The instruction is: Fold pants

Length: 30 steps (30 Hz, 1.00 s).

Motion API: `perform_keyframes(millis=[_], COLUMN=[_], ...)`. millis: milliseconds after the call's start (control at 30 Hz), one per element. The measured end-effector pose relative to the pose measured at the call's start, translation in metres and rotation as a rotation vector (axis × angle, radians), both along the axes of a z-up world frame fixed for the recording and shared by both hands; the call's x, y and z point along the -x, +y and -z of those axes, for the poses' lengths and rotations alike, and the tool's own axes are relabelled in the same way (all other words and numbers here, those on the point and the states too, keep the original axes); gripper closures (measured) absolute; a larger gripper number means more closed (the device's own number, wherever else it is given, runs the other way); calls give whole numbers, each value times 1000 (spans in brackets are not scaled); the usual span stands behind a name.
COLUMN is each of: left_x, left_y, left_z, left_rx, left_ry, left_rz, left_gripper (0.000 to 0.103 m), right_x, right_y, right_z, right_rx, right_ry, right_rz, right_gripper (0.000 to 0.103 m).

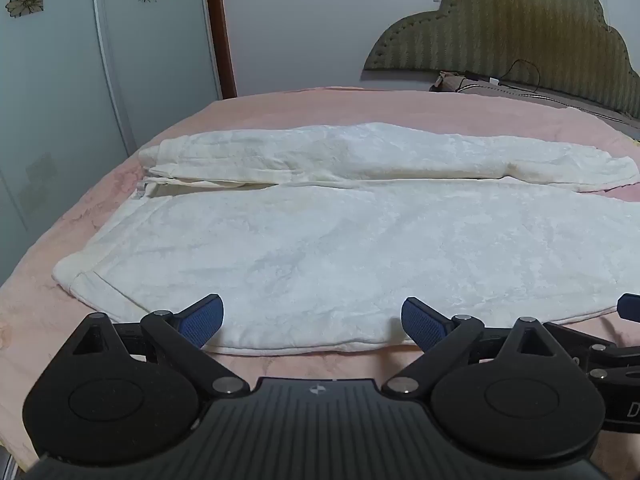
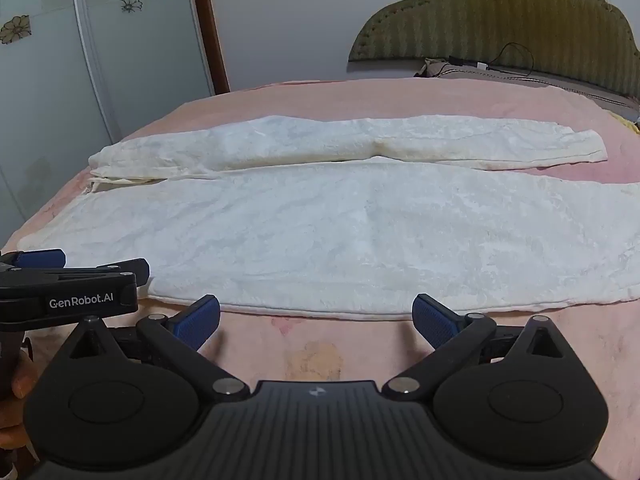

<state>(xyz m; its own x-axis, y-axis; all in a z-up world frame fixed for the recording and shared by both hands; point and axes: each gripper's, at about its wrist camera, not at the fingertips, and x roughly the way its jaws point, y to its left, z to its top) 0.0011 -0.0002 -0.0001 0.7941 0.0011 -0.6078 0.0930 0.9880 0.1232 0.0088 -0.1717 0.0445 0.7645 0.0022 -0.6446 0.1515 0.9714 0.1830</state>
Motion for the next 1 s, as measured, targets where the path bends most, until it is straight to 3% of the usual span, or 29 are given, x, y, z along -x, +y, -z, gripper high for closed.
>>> perform_keyframes(millis=[567, 700, 1000], left_x=[7, 4, 7], left_y=[8, 8, 1], left_z=[6, 6, 6], left_rx=[47, 57, 3], left_ry=[-5, 35, 23], left_rz=[-35, -25, -5], left_gripper=[6, 6, 5], right_x=[-1, -3, -4], right_y=[1, 2, -3], right_z=[6, 5, 9], right_rx=[11, 19, 8], right_ry=[22, 43, 78], right_rz=[12, 23, 59], right_gripper=[0, 0, 0])
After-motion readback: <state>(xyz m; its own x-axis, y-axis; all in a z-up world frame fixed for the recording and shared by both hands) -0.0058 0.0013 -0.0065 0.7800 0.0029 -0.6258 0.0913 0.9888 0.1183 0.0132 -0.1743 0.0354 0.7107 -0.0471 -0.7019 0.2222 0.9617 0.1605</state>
